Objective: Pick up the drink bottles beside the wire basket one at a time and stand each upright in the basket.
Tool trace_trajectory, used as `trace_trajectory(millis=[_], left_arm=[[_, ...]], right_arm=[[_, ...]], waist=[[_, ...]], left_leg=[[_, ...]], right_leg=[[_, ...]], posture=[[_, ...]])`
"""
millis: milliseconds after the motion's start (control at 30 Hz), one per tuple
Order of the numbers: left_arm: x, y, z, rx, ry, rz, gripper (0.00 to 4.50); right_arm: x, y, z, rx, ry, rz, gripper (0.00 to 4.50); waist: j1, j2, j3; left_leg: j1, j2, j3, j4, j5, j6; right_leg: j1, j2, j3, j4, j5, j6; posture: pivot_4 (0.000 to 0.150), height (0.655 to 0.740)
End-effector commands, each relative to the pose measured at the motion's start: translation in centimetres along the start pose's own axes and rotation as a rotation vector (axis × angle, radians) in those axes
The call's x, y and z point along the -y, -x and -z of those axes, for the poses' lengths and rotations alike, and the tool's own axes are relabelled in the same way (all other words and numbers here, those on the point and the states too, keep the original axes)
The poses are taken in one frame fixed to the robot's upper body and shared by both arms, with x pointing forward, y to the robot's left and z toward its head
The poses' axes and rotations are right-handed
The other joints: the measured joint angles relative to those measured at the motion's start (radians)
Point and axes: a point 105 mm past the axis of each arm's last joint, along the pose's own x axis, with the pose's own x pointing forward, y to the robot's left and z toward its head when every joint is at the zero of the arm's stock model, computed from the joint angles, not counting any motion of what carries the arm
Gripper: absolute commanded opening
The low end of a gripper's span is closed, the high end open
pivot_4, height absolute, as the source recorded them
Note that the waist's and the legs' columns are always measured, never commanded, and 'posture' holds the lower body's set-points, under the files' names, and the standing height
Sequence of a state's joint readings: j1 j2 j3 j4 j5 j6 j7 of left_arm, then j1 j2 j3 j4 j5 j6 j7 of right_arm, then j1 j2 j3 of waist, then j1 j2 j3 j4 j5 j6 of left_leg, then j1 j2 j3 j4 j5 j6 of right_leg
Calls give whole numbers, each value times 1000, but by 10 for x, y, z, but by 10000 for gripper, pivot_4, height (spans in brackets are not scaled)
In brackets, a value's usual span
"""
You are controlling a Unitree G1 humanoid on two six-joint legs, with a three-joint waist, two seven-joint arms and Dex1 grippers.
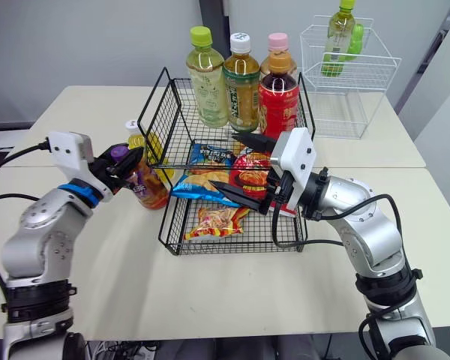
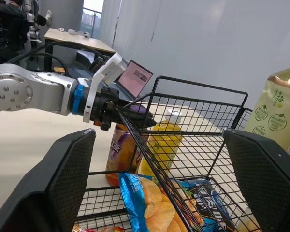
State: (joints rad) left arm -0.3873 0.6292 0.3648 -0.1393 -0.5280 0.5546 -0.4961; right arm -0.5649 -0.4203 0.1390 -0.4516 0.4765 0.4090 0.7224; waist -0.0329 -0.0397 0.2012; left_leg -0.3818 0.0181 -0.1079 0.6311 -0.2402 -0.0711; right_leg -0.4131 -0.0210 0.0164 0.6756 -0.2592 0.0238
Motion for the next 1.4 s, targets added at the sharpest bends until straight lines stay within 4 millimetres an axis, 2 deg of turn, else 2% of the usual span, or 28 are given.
trace_trajectory(millis=[33,167,267,333,433,567,633,800,1000,1167,1400], left_arm=[[5,19,-67,144,-59,116,13822],[4,29,-99,116,-55,205,13822],[10,33,-137,132,-89,293,13822],[18,34,-170,185,-101,354,13822],[33,29,-209,254,-110,452,13822],[61,20,-242,311,-116,612,13822],[74,13,-252,325,-105,688,13822],[104,-16,-226,241,-103,871,13822],[133,-49,-192,206,-107,961,13822],[148,-73,-167,192,-160,956,13822],[157,-92,-150,186,-184,953,13822]], right_arm=[[-1,1,-16,57,43,-11,45000],[1,1,-17,61,50,2,45000],[6,2,-17,67,65,36,45000],[9,4,-17,68,78,61,45000],[12,8,-17,65,102,106,45000],[15,14,-18,65,113,166,45000],[16,17,-19,63,122,193,45000],[22,23,-28,85,154,292,45000],[22,32,-32,71,188,384,45000],[22,39,-33,46,208,434,45000],[21,44,-36,26,228,472,45000]], waist=[[0,0,0],[1,-1,1],[3,-1,1],[4,-2,2],[4,-3,2],[0,-2,2],[2,-2,2],[-1,-1,3],[-3,-1,3],[-2,-1,3],[-3,0,3]], left_leg=[[0,0,0,0,0,0],[-1,0,0,-1,0,0],[-1,-1,-1,-1,0,0],[-1,-1,-1,-1,0,0],[-2,-1,-1,-1,0,0],[-1,-2,1,-1,0,0],[-1,-2,0,-1,0,0],[-1,-2,1,-1,0,0],[-5,-2,1,-1,0,0],[-9,-2,1,0,1,-2],[-9,-3,1,0,1,-1]], right_leg=[[0,0,0,0,0,0],[-1,0,0,-1,0,0],[0,0,-1,-1,0,1],[0,0,-1,-2,0,1],[0,0,-2,-2,0,1],[0,-1,0,-2,-1,2],[0,-1,-1,-1,-1,2],[-1,-1,0,-1,-1,2],[-7,-1,1,3,0,1],[-9,-1,1,3,2,-2],[-9,-1,1,3,1,-1]], posture=[[1500,7400],[1500,7400],[1500,7400],[1500,7400],[1500,7400],[1500,7400],[1500,7400],[1500,7400],[1500,7400],[1500,7400],[1500,7400]])
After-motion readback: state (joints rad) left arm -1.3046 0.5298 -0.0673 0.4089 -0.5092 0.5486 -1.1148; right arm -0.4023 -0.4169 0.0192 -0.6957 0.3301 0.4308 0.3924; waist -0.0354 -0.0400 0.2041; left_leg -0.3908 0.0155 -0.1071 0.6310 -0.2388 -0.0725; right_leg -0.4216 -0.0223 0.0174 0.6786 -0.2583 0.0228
